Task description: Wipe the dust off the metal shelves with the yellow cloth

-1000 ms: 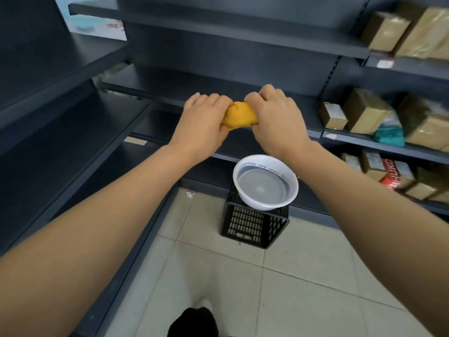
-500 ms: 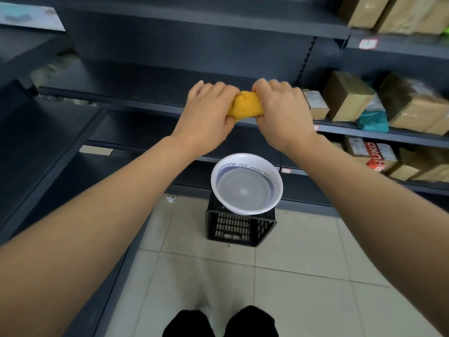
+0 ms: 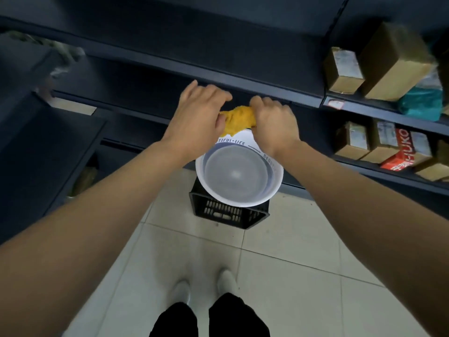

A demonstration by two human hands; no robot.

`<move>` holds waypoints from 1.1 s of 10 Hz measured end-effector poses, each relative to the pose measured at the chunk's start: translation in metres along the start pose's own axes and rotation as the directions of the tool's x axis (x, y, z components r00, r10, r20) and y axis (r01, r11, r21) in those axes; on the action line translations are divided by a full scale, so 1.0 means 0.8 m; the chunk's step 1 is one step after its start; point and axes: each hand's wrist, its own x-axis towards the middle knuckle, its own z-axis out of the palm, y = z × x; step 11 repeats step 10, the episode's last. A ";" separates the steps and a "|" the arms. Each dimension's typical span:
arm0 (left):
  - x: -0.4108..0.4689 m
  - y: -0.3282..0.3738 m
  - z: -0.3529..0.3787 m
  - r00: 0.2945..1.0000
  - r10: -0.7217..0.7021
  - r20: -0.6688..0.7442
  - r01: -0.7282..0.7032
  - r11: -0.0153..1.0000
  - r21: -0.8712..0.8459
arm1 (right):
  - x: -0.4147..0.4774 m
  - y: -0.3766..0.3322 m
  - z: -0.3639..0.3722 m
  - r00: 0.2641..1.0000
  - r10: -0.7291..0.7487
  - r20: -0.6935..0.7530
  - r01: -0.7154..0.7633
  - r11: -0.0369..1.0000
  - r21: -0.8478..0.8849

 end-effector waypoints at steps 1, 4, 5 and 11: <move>-0.001 -0.007 0.035 1.000 0.011 0.010 -0.011 1.000 0.002 | 0.009 0.008 0.055 0.998 -0.016 0.053 0.015 1.000 0.017; -0.014 -0.040 0.106 0.991 0.132 0.002 -0.132 0.990 0.054 | 0.018 0.002 0.211 0.976 0.014 0.216 -0.018 1.000 0.015; -0.016 -0.053 0.123 0.990 0.141 -0.011 -0.140 0.987 0.077 | 0.014 0.001 0.256 0.971 0.031 0.237 -0.031 1.000 -0.005; -0.013 -0.073 0.190 0.977 0.210 -0.024 -0.207 0.974 0.091 | 0.008 0.021 0.354 0.871 0.043 0.489 -0.010 0.998 -0.069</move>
